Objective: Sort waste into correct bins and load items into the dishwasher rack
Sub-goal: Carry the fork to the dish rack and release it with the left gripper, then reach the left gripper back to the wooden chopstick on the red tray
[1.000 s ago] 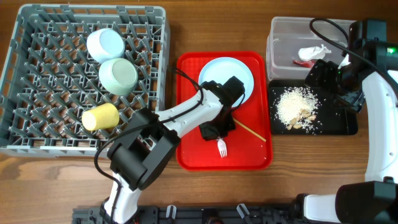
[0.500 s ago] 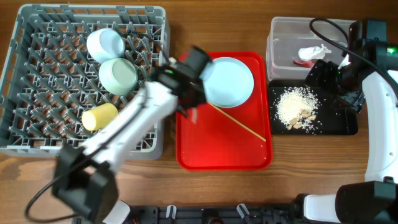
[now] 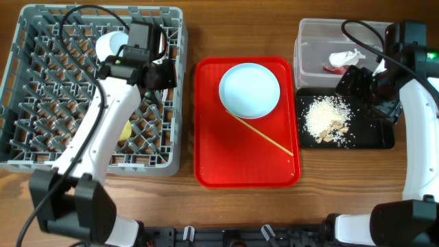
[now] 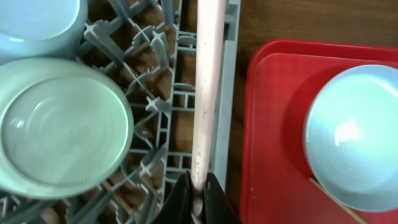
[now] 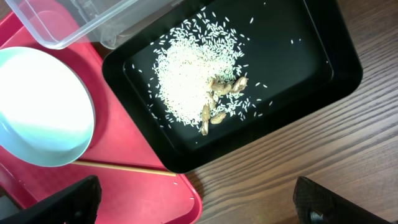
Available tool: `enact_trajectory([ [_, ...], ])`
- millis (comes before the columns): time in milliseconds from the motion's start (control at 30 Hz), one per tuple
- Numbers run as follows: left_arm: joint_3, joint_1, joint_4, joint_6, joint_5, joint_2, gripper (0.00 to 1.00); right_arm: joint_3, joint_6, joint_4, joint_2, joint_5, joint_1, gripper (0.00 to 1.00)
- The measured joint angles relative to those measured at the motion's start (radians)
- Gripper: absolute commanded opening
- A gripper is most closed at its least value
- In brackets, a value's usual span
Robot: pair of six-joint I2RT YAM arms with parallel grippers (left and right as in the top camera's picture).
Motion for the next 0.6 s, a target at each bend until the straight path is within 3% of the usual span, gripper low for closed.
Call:
enact_trajectory([
  [67,0.000,0.001,0.015,0.011,-0.014,0.037,0.09,0.000,0.000,0.000,0.000,0.000,0.000,1.00],
  [133,0.000,0.001,0.015,0.016,-0.030,0.069,0.20,0.000,0.000,0.000,0.000,0.000,0.000,1.00],
  [167,0.000,0.001,0.015,0.023,-0.038,0.086,0.33,0.000,0.000,0.000,0.000,0.000,0.000,1.00],
  [267,0.000,0.001,0.016,0.027,-0.045,0.105,0.56,0.000,0.000,0.000,0.000,0.000,0.000,1.00],
  [600,0.000,-0.002,-0.003,0.033,-0.048,0.105,0.56,0.000,-0.004,0.000,0.000,-0.001,0.000,1.00],
])
